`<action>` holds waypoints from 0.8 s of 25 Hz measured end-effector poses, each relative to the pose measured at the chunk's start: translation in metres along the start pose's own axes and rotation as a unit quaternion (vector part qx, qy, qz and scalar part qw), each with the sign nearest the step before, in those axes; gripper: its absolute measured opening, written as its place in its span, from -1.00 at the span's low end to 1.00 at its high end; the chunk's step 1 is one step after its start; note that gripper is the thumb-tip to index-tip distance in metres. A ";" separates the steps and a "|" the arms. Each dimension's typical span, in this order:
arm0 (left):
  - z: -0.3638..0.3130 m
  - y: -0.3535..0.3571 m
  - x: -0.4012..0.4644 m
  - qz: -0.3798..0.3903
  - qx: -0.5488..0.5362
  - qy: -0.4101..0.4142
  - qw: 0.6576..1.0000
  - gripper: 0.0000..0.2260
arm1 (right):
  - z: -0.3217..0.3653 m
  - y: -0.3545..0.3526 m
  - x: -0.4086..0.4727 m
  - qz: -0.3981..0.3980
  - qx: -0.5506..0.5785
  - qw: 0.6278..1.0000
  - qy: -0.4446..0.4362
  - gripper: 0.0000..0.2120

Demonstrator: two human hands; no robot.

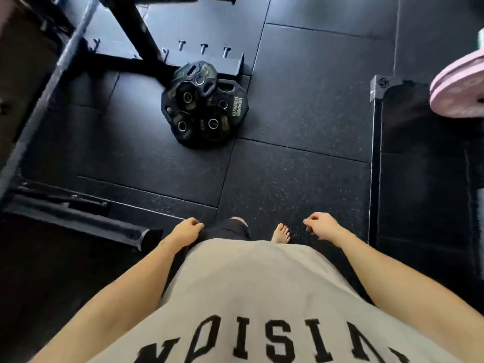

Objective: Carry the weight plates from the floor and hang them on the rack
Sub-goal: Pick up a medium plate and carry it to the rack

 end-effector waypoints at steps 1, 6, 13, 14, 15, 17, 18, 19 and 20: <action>-0.005 -0.007 0.007 -0.010 -0.013 -0.014 1.000 -0.72 | 0.029 -0.014 0.006 0.008 -0.029 0.999 -0.011 -0.86; -0.015 -0.043 0.070 -0.037 -0.078 -0.060 0.994 -0.75 | 0.168 -0.055 0.043 0.014 -0.133 0.989 -0.059 -0.83; -0.022 -0.190 0.234 -0.053 -0.185 -0.088 0.977 -0.79 | 0.394 -0.067 0.091 0.012 -0.175 0.983 -0.058 -0.81; -0.025 -0.207 0.251 -0.049 -0.197 -0.088 0.975 -0.80 | 0.422 -0.069 0.095 0.015 -0.185 0.981 -0.055 -0.81; -0.027 -0.223 0.267 -0.049 -0.206 -0.088 0.973 -0.80 | 0.450 -0.070 0.100 0.016 -0.190 0.980 -0.056 -0.82; -0.026 -0.245 0.309 -0.053 -0.237 -0.109 0.964 -0.81 | 0.517 -0.067 0.123 0.016 -0.208 0.976 -0.062 -0.85; -0.024 -0.250 0.328 -0.052 -0.256 -0.121 0.958 -0.81 | 0.548 -0.061 0.137 0.017 -0.217 0.974 -0.066 -0.86; -0.023 -0.251 0.347 -0.050 -0.274 -0.131 0.951 -0.82 | 0.578 -0.054 0.154 0.018 -0.224 0.972 -0.072 -0.88; -0.020 -0.249 0.368 -0.049 -0.290 -0.143 0.945 -0.84 | 0.606 -0.046 0.175 0.017 -0.230 0.970 -0.079 -0.88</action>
Point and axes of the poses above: each hand's wrist, its own x-axis towards the middle knuckle, its own y-axis out of the palm, z = x × y, the point moved 6 cm from there along x, towards the middle knuckle, and after that the axes turned 15 degrees about y, right-handed, at the moved point
